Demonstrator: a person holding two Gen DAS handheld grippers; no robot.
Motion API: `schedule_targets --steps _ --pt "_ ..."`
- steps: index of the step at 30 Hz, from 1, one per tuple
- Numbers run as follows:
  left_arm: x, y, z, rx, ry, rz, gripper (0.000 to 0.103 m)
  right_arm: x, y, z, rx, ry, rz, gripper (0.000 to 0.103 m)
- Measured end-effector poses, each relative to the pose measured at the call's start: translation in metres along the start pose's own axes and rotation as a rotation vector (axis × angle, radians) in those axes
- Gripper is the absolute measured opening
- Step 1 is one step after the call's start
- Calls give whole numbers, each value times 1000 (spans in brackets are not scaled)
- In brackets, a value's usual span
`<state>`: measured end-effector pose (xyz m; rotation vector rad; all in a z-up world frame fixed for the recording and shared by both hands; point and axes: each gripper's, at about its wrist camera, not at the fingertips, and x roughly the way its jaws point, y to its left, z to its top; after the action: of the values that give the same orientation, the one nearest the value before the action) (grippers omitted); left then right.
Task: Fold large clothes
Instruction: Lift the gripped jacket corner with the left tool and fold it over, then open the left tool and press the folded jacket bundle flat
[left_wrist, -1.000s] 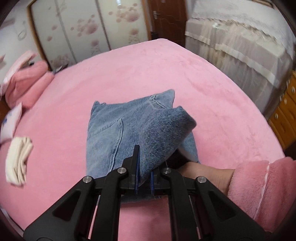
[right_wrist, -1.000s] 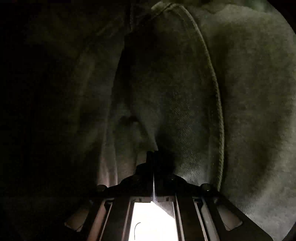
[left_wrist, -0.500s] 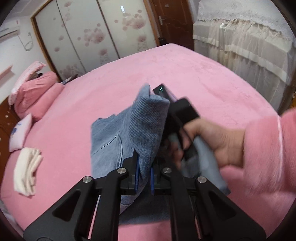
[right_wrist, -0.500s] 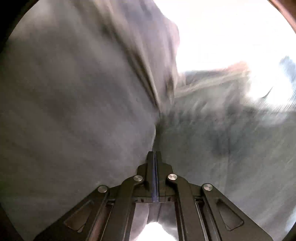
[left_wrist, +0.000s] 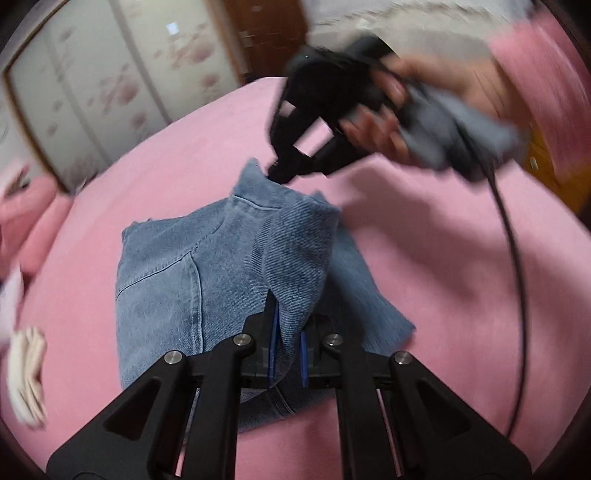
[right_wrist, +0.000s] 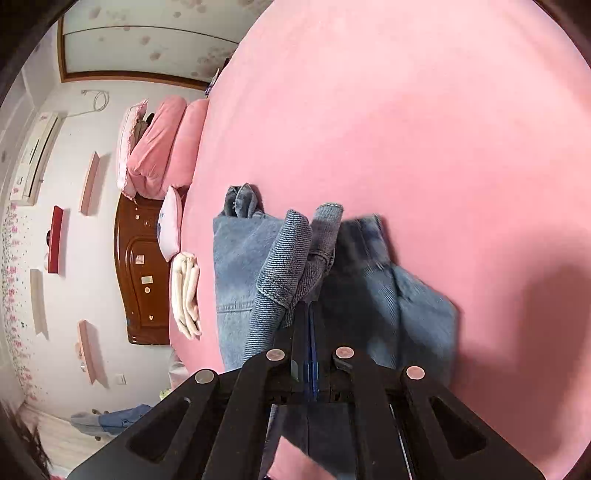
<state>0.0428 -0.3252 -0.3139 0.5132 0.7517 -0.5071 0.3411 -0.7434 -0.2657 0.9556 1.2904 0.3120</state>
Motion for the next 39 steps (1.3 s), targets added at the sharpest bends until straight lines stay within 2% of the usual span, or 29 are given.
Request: schedule_targets --steps 1,3,4,7,8,10,12,14,16,17,21,24,25,26,27,28,29,30,32,34,36,39 --pt "3 -7 -6 12 14 -10 6 -5 -1 10 16 4 7 1" --pt "12 -15 -19 39 45 2 6 -15 -14 3 60 22 26 1" --pt "18 -18 -27 66 73 15 6 -17 -8 -5 68 32 23 1" --pt "46 -31 -40 149 181 7 7 -24 -5 -27 55 40 -34 3" --pt "48 -33 -42 173 194 1 8 -21 -2 -30 56 37 -40 4" --pt "46 -31 -42 167 193 -31 10 -36 1 -41 80 18 -11 20" --pt "39 -21 -43 104 213 -98 10 -56 2 -51 80 -27 21 69" --pt "28 -5 -45 28 254 -172 10 -71 13 -62 48 -49 7 79" --pt "16 8 -45 -22 266 -192 12 -70 28 -72 -1 -11 -18 79" --pt "9 22 -44 -63 266 -191 14 -52 45 -70 -26 9 -42 79" --pt "-2 90 -40 -266 290 -185 40 -3 87 -88 -209 88 -194 79" --pt "7 149 -48 -442 322 -112 41 36 92 -114 -301 191 -323 77" --pt "12 165 -51 -477 333 -85 41 44 92 -121 -321 198 -364 74" --pt "20 182 -54 -514 358 -66 41 52 93 -131 -353 201 -412 63" --pt "32 194 -56 -525 415 -60 41 55 95 -140 -380 189 -446 52" --pt "47 204 -59 -523 500 -44 41 56 98 -150 -413 161 -493 46" --pt "61 215 -63 -524 579 -21 41 56 100 -157 -433 136 -532 35" --pt "63 217 -67 -528 599 -18 41 56 102 -162 -437 123 -551 25" --pt "70 228 -67 -555 573 -65 41 50 106 -169 -425 85 -531 12" --pt "78 234 -66 -568 582 -104 41 43 111 -175 -424 44 -553 10" --pt "82 231 -65 -534 595 -98 41 26 116 -184 -441 -9 -579 9" --pt "70 218 -61 -481 566 -102 41 1 126 -199 -436 -109 -567 8"
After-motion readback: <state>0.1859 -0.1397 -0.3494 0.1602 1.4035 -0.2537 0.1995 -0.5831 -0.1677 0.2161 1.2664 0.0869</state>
